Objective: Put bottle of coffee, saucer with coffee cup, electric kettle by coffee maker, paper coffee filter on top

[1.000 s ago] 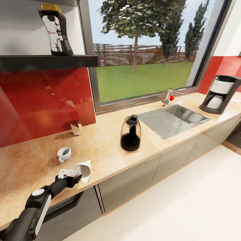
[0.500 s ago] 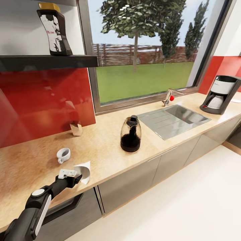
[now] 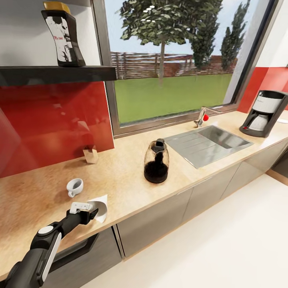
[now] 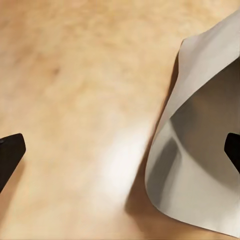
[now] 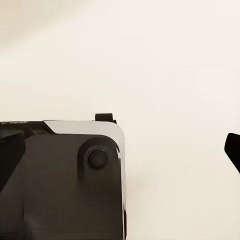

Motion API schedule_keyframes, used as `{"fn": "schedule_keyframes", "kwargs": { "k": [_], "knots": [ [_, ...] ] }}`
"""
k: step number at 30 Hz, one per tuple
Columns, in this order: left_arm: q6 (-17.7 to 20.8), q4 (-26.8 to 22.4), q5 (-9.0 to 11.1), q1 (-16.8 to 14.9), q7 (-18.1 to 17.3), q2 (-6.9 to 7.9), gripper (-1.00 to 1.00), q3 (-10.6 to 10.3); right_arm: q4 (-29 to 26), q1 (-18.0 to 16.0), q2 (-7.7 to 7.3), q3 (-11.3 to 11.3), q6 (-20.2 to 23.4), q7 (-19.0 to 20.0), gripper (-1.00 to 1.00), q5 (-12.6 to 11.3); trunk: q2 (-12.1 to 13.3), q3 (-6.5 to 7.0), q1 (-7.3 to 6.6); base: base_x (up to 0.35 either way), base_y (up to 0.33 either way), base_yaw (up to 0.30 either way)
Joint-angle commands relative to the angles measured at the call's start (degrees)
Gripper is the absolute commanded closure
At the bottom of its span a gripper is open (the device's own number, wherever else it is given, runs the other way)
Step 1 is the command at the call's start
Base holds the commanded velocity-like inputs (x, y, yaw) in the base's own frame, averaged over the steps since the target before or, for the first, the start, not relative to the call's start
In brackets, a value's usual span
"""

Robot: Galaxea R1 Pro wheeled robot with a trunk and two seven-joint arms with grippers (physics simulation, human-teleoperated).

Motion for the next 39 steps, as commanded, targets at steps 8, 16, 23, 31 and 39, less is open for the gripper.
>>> {"fn": "schedule_keyframes", "kwargs": {
  "k": [8, 16, 23, 31, 39],
  "knots": [
    [0.2, -0.1, -0.4, -0.1, -0.5, -0.02, -1.0, 0.1, 0.0, -0.1, 0.04, -0.2, -0.2, 0.0, -1.0, 0.6, -0.1, -0.11, 0.03, 0.045, 0.0, 0.0],
    [0.1, -0.1, -0.4, 0.0, -0.5, -0.02, -1.0, 0.1, 0.0, -0.1, 0.04, -0.2, -0.2, -0.1, -1.0, 0.6, -0.1, -0.11, 0.03, 0.043, 0.0, 0.0],
    [0.2, -0.1, -0.4, 0.0, -0.5, -0.11, -1.0, -0.8, 0.0, -0.1, 0.04, -0.2, -0.2, 0.0, -1.0, 0.6, -0.1, -0.11, 0.03, 0.001, 0.0, 0.0],
    [0.2, -0.1, -0.3, -0.1, -0.4, -0.11, -1.0, -2.6, 0.0, 0.0, 0.04, -0.2, -0.2, 0.0, -1.0, 0.6, -0.1, -0.11, 0.03, 0.0, 0.0, -0.124],
    [0.2, -0.1, -0.4, -0.1, -0.4, -0.11, 1.0, -2.6, 0.0, -0.1, 0.04, -0.2, -0.2, 0.0, -1.0, 0.6, -0.1, -0.11, 0.03, 0.0, 0.0, -0.022]
  ]
}}
